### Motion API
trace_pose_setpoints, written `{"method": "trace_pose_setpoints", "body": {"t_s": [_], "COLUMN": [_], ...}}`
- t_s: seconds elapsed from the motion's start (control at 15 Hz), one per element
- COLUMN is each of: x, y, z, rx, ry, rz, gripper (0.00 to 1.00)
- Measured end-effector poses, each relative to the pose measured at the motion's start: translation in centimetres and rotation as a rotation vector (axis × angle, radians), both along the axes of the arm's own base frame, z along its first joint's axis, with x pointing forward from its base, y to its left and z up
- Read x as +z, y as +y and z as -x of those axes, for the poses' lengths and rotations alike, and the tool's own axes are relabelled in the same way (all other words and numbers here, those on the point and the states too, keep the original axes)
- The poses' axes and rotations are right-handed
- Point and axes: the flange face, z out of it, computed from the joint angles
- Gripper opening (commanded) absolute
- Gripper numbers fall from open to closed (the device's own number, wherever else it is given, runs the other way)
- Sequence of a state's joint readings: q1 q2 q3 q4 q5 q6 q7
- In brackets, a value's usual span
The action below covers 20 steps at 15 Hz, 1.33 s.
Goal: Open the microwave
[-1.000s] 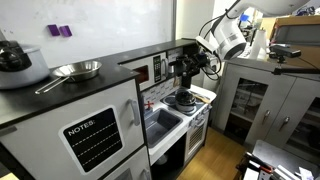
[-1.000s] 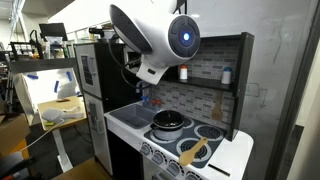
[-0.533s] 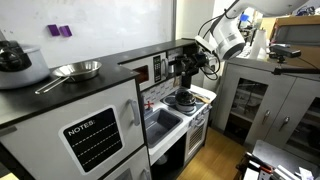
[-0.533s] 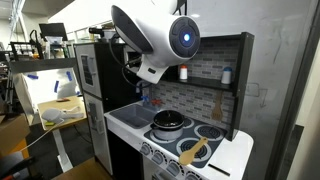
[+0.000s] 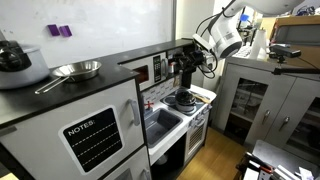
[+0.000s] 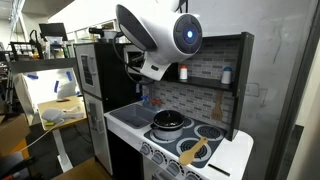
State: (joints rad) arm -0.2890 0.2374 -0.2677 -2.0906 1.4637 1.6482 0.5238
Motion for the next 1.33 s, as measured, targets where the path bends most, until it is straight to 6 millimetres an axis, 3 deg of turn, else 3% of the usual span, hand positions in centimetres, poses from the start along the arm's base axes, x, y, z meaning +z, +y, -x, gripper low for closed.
{"method": "trace_pose_setpoints", "body": {"t_s": [0.27, 0.67, 1.33], "x": [-0.5, -0.8, -2.6], "y": [1.0, 1.4, 2.5], "z": [-1.2, -1.4, 0.1], "rx": [0.024, 0.041, 0.024], "ry": [0.0, 0.005, 0.041], "rz": [-0.002, -0.018, -0.089], "gripper": [1.0, 1.0, 1.0]}}
